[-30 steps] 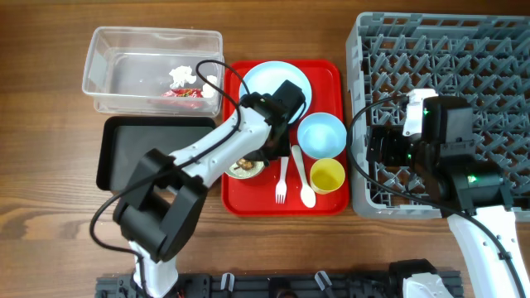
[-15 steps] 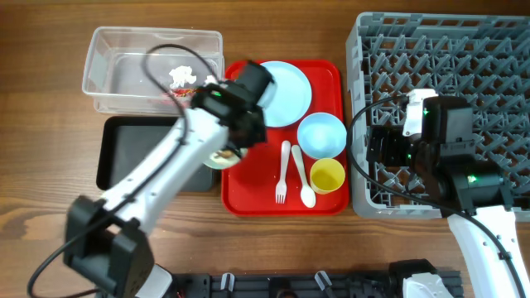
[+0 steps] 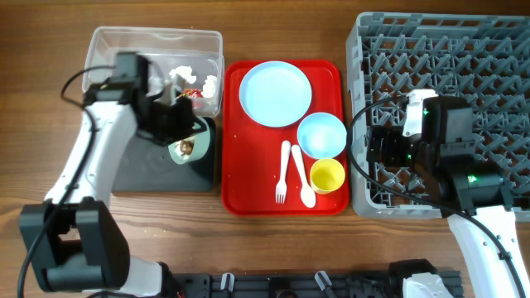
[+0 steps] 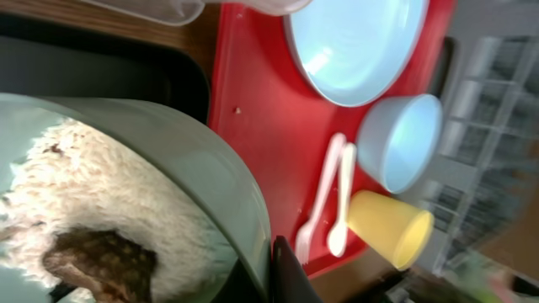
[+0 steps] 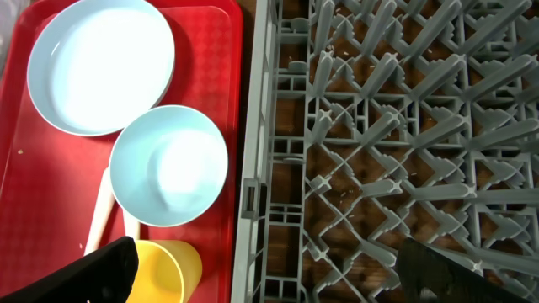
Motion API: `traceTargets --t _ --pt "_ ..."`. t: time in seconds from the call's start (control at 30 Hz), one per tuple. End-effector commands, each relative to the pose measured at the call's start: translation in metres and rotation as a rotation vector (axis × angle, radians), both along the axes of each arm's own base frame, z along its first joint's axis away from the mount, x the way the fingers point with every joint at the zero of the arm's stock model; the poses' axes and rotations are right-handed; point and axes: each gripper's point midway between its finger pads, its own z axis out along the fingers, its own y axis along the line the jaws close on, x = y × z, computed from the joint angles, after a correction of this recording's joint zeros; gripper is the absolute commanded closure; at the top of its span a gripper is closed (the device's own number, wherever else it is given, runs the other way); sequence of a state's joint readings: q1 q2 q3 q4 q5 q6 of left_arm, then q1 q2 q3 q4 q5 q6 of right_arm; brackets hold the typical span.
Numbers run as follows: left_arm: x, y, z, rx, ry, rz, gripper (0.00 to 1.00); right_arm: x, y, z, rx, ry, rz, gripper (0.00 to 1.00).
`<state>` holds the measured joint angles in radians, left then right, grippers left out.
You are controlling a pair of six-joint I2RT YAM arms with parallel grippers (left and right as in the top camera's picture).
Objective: Sort waste into correct bins and load items into the dishwasher rack
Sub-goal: 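Tip the green bowl over the black tray to dump the rice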
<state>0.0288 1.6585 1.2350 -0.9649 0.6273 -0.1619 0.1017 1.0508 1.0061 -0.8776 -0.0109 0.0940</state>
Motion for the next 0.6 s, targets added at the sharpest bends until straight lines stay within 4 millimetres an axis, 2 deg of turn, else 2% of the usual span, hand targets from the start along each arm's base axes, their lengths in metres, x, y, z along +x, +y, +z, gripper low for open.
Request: traceTargets --t 0.0,0.27,0.57 --pt "-0.011 -0.002 0.019 -0.325 -0.11 -0.06 0.96 0.002 0.003 0.009 0.021 -0.019 -0.001 0.0" --pt "-0.018 0.036 0.025 -0.649 -0.141 0.123 0.96 0.002 0.003 0.009 0.021 -0.018 -0.001 0.0" --pt "-0.02 0.07 0.047 -0.846 -0.247 0.264 0.96 0.001 0.003 0.008 0.02 -0.013 -0.001 0.0"
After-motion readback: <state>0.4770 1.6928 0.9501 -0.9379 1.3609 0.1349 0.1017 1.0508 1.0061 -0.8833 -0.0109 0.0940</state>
